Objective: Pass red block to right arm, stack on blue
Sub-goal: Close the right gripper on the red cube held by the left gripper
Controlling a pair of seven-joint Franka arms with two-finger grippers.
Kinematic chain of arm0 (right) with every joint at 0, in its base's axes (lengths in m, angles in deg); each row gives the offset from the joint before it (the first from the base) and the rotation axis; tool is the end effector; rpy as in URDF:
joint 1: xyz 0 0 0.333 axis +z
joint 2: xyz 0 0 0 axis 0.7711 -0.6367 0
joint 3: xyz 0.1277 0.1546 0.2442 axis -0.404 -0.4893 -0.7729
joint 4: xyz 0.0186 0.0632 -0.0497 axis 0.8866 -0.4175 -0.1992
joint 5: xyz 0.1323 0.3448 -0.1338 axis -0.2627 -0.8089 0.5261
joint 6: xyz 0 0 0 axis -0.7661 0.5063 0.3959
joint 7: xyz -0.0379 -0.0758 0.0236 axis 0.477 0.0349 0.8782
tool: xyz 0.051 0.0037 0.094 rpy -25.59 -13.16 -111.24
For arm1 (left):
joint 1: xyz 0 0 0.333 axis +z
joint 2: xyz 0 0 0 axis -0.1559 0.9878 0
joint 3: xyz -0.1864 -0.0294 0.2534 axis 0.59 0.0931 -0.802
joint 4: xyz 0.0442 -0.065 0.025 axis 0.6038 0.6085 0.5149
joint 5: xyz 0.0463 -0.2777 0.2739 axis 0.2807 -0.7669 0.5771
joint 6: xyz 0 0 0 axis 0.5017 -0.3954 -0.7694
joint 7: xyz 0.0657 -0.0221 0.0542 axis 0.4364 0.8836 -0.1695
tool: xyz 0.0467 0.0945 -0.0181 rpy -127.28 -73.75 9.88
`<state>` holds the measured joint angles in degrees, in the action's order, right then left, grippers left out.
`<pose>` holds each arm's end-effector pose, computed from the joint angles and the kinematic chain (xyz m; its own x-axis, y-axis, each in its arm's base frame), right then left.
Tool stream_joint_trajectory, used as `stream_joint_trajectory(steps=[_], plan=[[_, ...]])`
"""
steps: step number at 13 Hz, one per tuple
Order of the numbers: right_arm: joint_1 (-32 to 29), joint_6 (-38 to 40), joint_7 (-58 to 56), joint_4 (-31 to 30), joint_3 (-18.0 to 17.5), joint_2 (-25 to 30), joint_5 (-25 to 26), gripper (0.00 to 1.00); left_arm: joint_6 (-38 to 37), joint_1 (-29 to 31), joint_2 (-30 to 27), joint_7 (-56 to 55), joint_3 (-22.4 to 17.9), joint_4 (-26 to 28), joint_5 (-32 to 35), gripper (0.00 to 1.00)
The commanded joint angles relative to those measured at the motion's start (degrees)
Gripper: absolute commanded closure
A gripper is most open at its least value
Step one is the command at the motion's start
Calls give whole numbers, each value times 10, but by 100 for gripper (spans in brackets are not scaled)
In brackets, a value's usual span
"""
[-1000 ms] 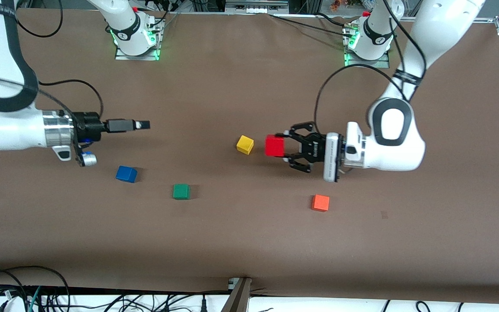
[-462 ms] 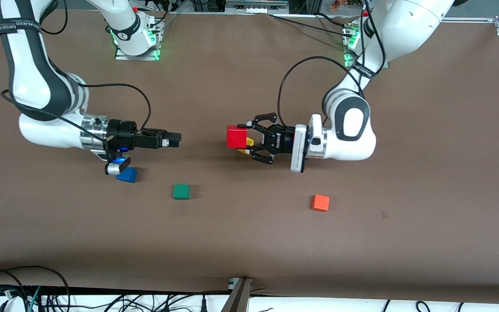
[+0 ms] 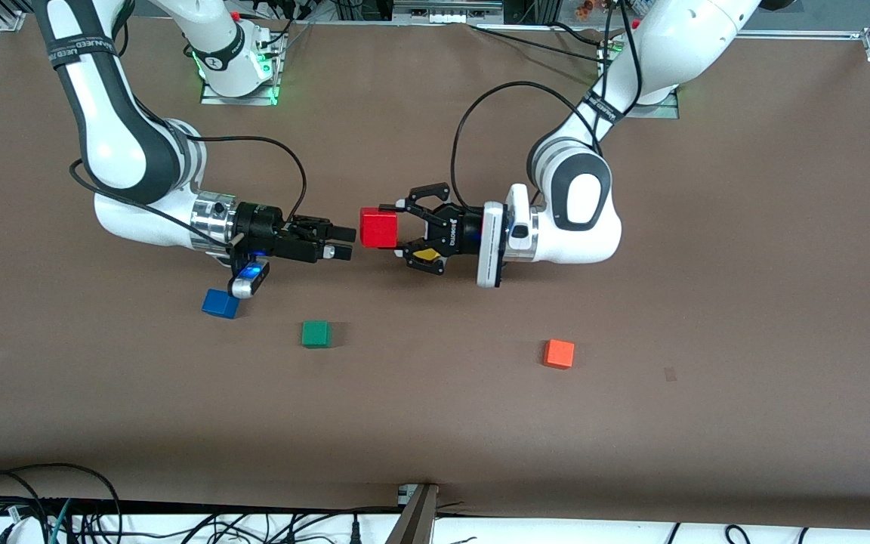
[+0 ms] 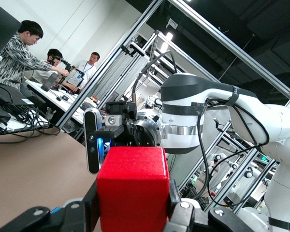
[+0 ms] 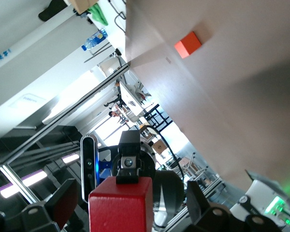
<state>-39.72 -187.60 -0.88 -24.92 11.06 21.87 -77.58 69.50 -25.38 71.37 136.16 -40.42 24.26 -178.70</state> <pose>0.5847 0.2456 0.3741 0.7524 -0.1843 -0.6324 -0.6551 -0.1080 -0.7478 0.5787 -0.4231 0.3414 0.6074 0.0900 0.7893 -0.7941 0.0421 0.6063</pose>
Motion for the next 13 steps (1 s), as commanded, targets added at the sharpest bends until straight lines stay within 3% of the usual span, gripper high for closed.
stream_joint_trajectory(steps=[1, 5, 13], plan=[[5, 0, 33, -8, -1, 17, -15, 0, 3, -6, 12, 22, -2, -14, -21, 100], [23, -4, 38, 4, 0, 19, 2, 0, 3, -6, 12, 22, -2, -14, -20, 100], [38, -6, 76, 43, 0, 9, 103, 3, 3, -6, 12, 29, -2, -15, -22, 100]])
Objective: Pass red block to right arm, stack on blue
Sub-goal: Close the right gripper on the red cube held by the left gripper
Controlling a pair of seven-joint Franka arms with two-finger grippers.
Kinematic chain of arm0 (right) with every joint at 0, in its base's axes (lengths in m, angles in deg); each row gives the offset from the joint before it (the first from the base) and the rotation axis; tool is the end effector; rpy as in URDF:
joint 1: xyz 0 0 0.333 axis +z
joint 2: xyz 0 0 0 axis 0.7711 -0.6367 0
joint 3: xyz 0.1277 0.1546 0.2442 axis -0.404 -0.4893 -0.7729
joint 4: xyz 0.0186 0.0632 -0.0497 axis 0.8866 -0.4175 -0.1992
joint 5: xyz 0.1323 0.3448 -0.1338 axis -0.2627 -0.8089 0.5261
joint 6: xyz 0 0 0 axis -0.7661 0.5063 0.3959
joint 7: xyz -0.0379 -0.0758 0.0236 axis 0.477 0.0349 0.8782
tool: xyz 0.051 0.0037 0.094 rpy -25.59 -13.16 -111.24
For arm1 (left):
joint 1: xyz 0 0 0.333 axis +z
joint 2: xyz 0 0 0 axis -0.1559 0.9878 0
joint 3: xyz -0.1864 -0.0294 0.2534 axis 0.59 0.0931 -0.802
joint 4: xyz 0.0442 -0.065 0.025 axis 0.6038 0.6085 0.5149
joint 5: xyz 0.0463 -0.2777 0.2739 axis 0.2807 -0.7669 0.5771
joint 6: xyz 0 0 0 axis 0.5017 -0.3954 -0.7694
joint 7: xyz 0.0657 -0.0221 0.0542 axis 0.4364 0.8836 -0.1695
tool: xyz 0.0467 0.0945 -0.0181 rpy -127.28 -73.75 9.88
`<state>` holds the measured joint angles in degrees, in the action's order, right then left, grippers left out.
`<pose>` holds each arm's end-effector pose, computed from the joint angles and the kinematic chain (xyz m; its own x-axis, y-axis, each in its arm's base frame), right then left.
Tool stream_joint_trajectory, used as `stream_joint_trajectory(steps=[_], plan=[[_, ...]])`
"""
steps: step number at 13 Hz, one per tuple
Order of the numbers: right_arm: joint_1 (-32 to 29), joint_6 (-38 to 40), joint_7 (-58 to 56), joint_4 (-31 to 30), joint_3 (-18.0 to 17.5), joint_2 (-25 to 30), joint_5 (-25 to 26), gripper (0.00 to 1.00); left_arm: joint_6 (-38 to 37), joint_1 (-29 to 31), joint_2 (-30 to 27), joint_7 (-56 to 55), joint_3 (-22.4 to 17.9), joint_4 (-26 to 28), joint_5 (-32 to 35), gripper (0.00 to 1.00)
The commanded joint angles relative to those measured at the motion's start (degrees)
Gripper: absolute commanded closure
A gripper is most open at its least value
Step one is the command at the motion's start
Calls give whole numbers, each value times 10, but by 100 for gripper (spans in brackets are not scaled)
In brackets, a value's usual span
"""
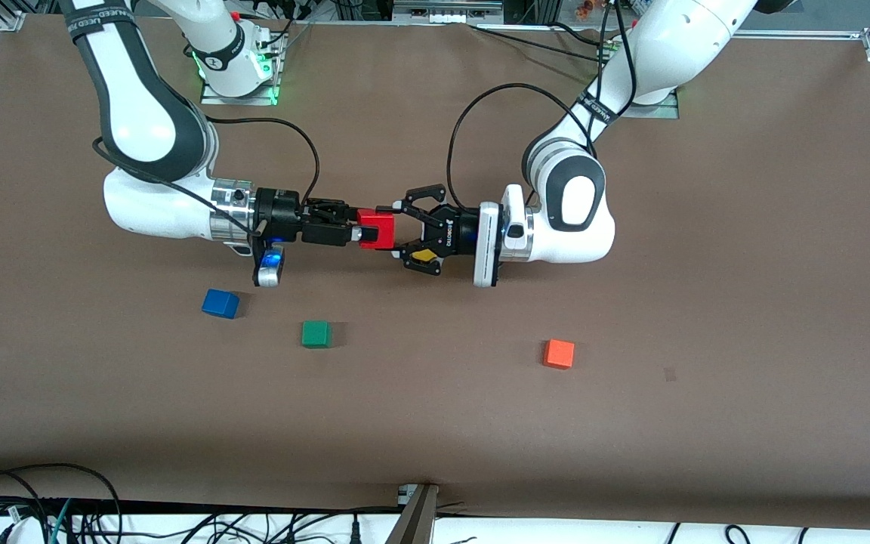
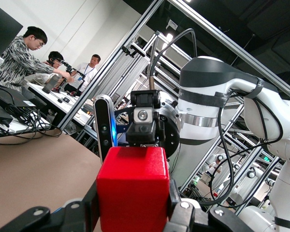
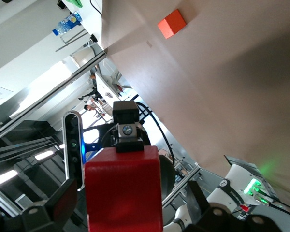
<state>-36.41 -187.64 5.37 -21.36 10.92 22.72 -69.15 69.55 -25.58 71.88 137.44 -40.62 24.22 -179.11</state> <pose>0.5770 0.2821 0.4052 0.7779 -0.1514 -0.6099 -0.6272 -0.2466 -0.7388 0.5790 -0.4234 0.3354 0.5980 0.0933 0.7960 -0.8010 0.0365 0.5975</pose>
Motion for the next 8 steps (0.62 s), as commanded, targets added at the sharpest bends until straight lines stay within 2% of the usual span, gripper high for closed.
stream_joint_trajectory(steps=[1, 2, 3, 4, 5, 6, 8], plan=[[5, -6, 13, 17, 2, -3, 25, 15, 1, -3, 7, 16, 0, -14, -18, 100], [5, -6, 13, 28, 2, -7, 34, 36, 1, -3, 6, 16, 0, -14, -17, 100], [5, -6, 14, 32, 2, -8, 35, 61, 1, -3, 7, 16, 0, -14, -17, 100], [5, -6, 13, 33, 2, -9, 35, 76, 1, -3, 7, 16, 0, -14, -17, 100], [5, -5, 13, 33, 2, -9, 36, 85, 1, -3, 6, 16, 0, -14, -17, 100], [4, -3, 11, 34, 3, -9, 38, 88, 1, -2, 5, 16, 0, -14, -18, 100], [1, -2, 11, 43, 3, -9, 51, 89, 1, 1, 0, 13, 0, -13, -16, 100]])
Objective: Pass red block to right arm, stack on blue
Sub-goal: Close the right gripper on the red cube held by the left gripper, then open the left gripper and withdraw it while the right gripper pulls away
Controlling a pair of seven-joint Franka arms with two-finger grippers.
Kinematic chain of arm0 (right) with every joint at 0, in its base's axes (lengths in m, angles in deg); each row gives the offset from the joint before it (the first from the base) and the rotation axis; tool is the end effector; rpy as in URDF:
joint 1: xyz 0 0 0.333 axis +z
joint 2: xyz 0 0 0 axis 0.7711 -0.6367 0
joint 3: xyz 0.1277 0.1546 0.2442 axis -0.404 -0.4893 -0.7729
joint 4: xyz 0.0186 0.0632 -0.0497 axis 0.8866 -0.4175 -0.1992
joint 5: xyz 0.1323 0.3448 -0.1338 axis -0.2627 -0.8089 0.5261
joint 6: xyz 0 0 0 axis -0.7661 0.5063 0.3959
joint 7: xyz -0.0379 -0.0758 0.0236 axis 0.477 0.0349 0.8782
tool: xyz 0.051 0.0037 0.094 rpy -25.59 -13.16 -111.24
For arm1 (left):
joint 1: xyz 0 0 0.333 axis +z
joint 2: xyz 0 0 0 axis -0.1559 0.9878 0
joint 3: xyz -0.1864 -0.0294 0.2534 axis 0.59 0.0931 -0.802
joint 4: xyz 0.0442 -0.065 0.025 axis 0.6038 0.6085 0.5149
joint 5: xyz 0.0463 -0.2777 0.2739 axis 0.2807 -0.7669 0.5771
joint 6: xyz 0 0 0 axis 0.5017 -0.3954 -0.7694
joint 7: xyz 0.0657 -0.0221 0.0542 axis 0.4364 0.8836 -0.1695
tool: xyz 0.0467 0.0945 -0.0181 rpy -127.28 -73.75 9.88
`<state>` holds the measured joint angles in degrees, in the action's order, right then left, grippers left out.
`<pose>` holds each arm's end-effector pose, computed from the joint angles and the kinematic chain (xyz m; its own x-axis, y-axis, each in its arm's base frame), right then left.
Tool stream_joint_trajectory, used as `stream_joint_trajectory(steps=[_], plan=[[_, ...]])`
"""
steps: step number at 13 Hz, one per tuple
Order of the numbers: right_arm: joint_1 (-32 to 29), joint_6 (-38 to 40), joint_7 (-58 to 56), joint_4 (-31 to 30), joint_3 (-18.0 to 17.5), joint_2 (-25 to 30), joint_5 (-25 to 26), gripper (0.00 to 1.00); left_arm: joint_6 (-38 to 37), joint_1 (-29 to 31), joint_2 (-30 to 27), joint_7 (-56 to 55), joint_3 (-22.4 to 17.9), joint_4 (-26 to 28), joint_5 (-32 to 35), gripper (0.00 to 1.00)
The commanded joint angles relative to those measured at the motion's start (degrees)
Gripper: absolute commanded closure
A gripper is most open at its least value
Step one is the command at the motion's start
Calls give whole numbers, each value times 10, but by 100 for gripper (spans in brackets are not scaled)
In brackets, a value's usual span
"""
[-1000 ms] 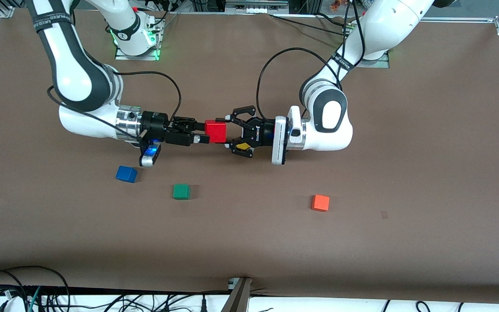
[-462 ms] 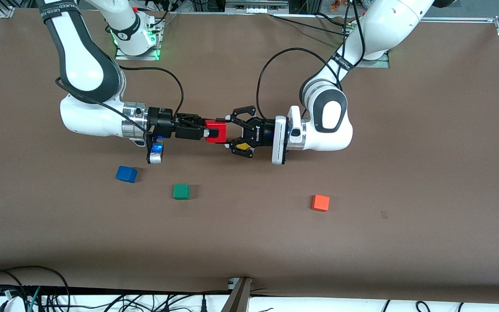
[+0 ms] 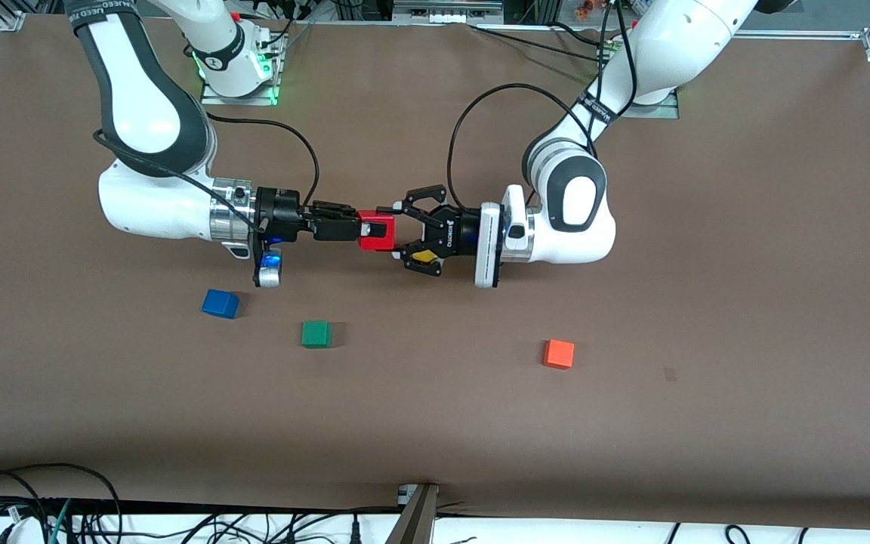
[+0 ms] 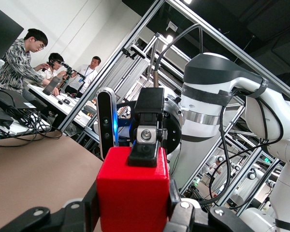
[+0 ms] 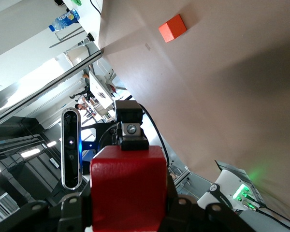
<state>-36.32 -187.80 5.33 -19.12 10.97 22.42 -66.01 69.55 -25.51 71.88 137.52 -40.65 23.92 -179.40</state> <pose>0.5837 0.2837 0.4176 0.8116 -0.1496 -0.5647 -0.5823 -0.2860 -0.7610 0.5811 -0.4227 0.3379 0.5950 0.1011 0.7974 -0.8031 0.0352 0.5948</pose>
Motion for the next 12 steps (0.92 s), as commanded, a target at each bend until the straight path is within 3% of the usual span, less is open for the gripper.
stream_joint_trajectory(steps=[1, 2, 3, 6, 9, 10, 12], plan=[[0, 1, 12, 28, 4, -6, 27, 89, 1, 0, -1, 5, 0, -9, -12, 100], [-1, 1, 12, 32, 4, -6, 37, 89, 1, 1, -3, -8, 0, -6, -11, 95], [-1, 1, 12, 38, 4, -5, 49, 89, 1, 2, -3, -5, -1, -6, -7, 1], [-2, 2, 12, 48, 5, -3, 112, 90, 1, 11, -13, -10, -8, -5, 38, 0], [0, 2, 11, 63, 5, 0, 238, 90, 2, 60, -35, -8, -13, 22, 97, 0], [1, 3, 11, 71, 5, 0, 302, 90, 2, 83, -46, -8, -13, 32, 144, 0], [4, 5, 11, 72, 4, 0, 402, 90, -5, 139, -66, -21, -19, 34, 302, 0]])
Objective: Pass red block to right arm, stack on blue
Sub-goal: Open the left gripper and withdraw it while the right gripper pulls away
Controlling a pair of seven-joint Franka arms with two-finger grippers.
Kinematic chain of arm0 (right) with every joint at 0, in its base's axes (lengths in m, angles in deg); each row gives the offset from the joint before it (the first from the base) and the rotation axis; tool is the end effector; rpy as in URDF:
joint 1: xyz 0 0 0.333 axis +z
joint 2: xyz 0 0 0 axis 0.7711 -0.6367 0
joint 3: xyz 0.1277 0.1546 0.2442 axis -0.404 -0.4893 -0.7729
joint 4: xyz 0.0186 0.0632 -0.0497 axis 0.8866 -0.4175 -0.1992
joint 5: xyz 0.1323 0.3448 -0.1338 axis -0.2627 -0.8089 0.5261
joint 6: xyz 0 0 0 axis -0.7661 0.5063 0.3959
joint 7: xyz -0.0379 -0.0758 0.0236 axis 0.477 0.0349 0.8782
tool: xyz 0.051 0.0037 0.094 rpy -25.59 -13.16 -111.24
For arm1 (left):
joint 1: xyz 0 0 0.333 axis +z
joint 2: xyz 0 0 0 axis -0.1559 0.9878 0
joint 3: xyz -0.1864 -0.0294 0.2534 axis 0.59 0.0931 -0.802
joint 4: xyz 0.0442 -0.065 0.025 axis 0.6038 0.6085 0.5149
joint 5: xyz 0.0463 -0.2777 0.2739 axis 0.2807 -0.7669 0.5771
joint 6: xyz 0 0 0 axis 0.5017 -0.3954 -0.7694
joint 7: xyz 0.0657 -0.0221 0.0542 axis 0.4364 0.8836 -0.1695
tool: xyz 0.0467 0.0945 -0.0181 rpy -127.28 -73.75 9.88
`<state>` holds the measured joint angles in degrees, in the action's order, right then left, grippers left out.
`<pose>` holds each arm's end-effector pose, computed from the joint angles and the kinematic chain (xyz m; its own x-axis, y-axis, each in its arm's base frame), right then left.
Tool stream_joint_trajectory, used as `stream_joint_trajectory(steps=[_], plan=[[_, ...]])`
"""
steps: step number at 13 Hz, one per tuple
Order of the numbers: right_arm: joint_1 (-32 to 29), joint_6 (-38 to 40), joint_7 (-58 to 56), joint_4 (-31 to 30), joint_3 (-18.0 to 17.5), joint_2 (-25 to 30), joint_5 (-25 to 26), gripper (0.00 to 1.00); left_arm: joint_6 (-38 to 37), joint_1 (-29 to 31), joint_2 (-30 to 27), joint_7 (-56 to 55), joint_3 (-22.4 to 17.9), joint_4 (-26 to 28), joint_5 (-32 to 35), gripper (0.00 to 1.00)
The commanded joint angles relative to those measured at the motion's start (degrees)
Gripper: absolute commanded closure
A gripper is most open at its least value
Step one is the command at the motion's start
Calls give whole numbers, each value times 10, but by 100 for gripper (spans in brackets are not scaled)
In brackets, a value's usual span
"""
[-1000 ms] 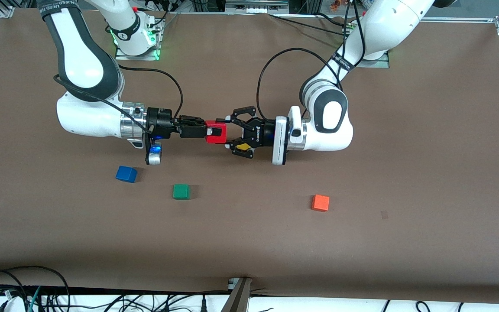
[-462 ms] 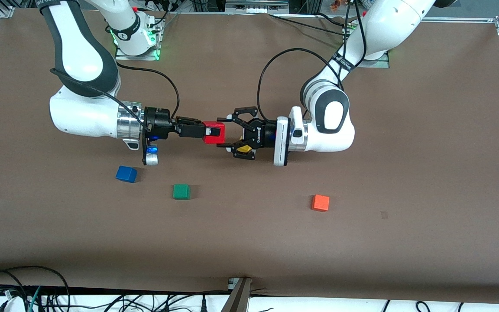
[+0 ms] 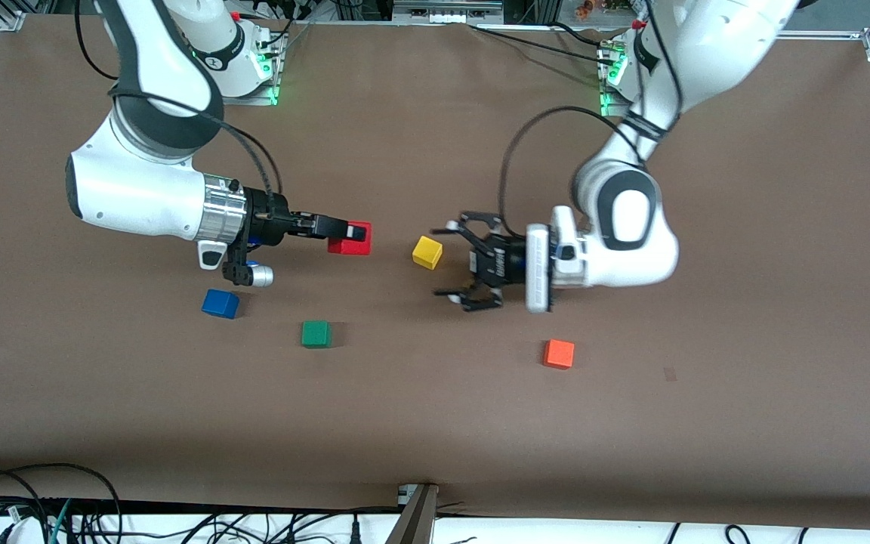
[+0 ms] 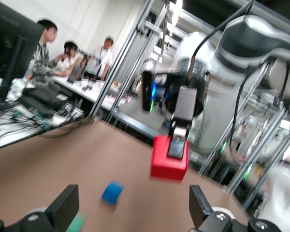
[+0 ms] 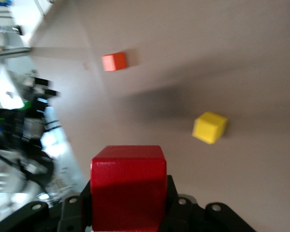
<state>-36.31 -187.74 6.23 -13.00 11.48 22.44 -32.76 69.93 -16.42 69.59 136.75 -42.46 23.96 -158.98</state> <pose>0.5969 0.2666 0.4416 0.9612 -0.1106 -0.2528 -0.2535 -0.7157 -0.6508 0.6374 -0.3092 0.3461 0.4308 -0.1247 0.8938 -0.9021 -0.0852 0.4229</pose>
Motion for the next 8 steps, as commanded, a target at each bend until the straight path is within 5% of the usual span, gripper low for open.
stream_joint_trajectory(steps=[1, 4, 8], plan=[[4, 5, 1, 11, -1, 0, 123, 90, -10, 73, -52, -35, -1, 35, 161, 0], [4, 5, 1, 8, -1, -4, 287, 90, -3, 105, -90, -44, -40, 35, 297, 0], [-11, -1, -2, -2, 13, -31, 467, 91, -8, 112, -166, -44, -140, 53, 339, 0]])
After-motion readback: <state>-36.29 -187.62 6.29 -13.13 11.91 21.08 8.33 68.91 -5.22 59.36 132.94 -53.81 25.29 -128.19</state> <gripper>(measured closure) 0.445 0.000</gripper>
